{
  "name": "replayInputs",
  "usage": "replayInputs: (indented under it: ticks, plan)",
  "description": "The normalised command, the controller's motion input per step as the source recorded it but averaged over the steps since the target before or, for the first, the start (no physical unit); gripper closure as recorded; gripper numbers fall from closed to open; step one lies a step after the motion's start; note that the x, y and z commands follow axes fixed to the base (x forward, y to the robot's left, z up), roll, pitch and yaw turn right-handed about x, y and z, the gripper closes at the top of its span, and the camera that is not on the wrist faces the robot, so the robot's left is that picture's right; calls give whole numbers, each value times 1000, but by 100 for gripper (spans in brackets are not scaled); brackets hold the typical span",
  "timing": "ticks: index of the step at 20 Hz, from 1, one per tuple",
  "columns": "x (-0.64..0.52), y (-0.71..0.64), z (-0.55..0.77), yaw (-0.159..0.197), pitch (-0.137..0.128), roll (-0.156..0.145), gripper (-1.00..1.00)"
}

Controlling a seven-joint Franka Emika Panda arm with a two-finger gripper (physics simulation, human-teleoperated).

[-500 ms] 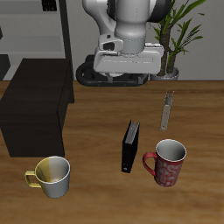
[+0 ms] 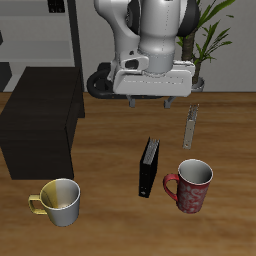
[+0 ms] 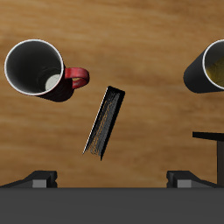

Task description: Place the black book flat on top of the shelf

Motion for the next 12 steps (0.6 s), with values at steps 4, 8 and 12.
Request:
replayInputs:
  ticks: [4, 8, 12]
  plan:
    - [220, 68, -126, -2, -11, -9, -100]
    - [195, 56, -233, -11, 9, -3, -100]
    - [35, 109, -236, -15, -1, 17, -100]
